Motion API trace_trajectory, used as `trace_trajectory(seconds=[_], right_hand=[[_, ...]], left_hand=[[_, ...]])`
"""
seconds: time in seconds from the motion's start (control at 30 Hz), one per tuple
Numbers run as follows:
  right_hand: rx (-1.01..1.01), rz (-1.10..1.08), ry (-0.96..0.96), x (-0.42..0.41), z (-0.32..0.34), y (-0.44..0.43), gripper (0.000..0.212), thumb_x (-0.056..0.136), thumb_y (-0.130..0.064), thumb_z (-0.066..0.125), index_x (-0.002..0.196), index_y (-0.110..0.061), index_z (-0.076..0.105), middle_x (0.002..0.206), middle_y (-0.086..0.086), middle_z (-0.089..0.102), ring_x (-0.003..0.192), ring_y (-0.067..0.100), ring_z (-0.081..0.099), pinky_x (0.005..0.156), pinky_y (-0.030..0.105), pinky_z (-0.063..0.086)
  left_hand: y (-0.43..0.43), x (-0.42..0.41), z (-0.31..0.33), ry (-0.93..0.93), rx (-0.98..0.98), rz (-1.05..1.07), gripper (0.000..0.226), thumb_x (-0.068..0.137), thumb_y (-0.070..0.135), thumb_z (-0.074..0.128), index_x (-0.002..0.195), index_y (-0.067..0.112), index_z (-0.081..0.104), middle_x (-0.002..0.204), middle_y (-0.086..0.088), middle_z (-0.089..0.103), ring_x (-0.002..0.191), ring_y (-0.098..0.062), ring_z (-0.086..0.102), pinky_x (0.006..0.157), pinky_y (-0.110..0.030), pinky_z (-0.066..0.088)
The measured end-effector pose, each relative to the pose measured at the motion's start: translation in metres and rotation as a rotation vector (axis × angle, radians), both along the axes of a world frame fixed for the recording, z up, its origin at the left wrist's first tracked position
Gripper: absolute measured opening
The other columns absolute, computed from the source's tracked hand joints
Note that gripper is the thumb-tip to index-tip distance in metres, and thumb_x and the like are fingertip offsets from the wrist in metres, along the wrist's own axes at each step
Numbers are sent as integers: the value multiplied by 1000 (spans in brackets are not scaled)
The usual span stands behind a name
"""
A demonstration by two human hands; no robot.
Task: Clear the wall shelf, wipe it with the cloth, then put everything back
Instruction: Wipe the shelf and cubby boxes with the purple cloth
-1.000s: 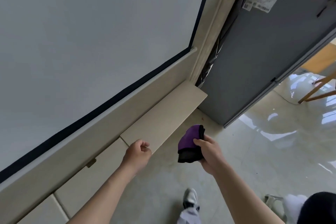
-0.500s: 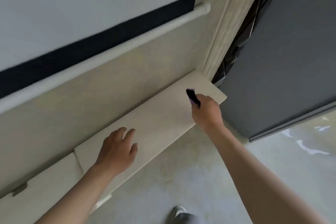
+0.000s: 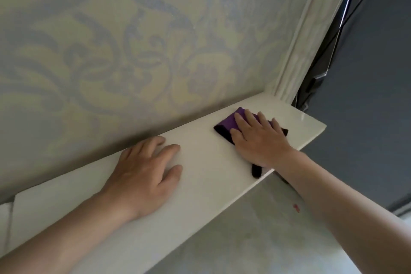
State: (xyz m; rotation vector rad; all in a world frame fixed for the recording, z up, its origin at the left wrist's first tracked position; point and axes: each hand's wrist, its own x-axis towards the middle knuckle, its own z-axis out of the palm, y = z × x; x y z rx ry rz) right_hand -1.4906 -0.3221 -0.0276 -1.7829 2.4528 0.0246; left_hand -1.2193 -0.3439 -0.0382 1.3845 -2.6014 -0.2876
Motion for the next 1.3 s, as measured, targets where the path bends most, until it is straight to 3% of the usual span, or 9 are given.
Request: trace_trajectory(seconds=[0.23, 0.43, 0.6, 0.7, 0.83, 1.1, 1.3], right_hand=[[-58, -165, -10, -83, 8, -76, 65, 98, -51, 16, 157, -23, 19, 166, -3, 17, 150, 30, 16, 120, 54, 14], [-78, -211, -33, -83, 5, -74, 67, 98, -51, 14, 158, -21, 18, 166, 1, 17, 151, 30, 16, 121, 53, 12], [-63, -49, 5, -63, -4, -54, 66, 99, -53, 14, 159, -27, 13, 168, -4, 11, 152, 26, 12, 122, 51, 10], [-41, -156, -24, -101, 5, -57, 69, 96, -57, 13, 159, -31, 10, 168, -5, 8, 152, 27, 13, 121, 53, 12], [-48, -291, -26, -116, 7, -60, 68, 96, -55, 13, 158, -29, 15, 165, 3, 20, 148, 33, 23, 118, 54, 16], [-67, -36, 23, -51, -5, -31, 65, 98, -54, 11, 159, -30, 11, 168, -2, 7, 153, 27, 8, 122, 52, 9], [-36, -321, 17, -112, 4, -30, 68, 97, -55, 10, 160, -30, 10, 168, 3, 9, 153, 29, 8, 123, 53, 7]], left_hand=[[4, -2, 3, 13, 11, 6, 81, 75, 70, 6, 145, 43, 37, 156, 11, 25, 145, -10, 18, 116, -29, 15], [0, -1, 0, 46, 0, 9, 82, 73, 73, 8, 143, 44, 40, 152, 14, 28, 143, -8, 20, 117, -30, 18], [0, -1, -1, 45, -10, 4, 83, 72, 73, 6, 142, 45, 39, 151, 15, 28, 143, -6, 19, 115, -29, 17], [1, -2, -2, 33, -8, 0, 82, 72, 73, 4, 143, 46, 37, 153, 16, 25, 143, -6, 17, 116, -29, 16], [0, -3, -2, 32, -17, 15, 81, 71, 72, 4, 141, 46, 36, 151, 16, 25, 143, -8, 18, 115, -29, 17], [-1, -1, -3, 30, -18, 5, 82, 70, 73, 4, 141, 46, 37, 151, 15, 26, 142, -9, 20, 115, -30, 17], [-1, -3, -3, 24, -24, 4, 82, 70, 71, 4, 141, 45, 37, 152, 13, 26, 142, -10, 20, 114, -30, 17]])
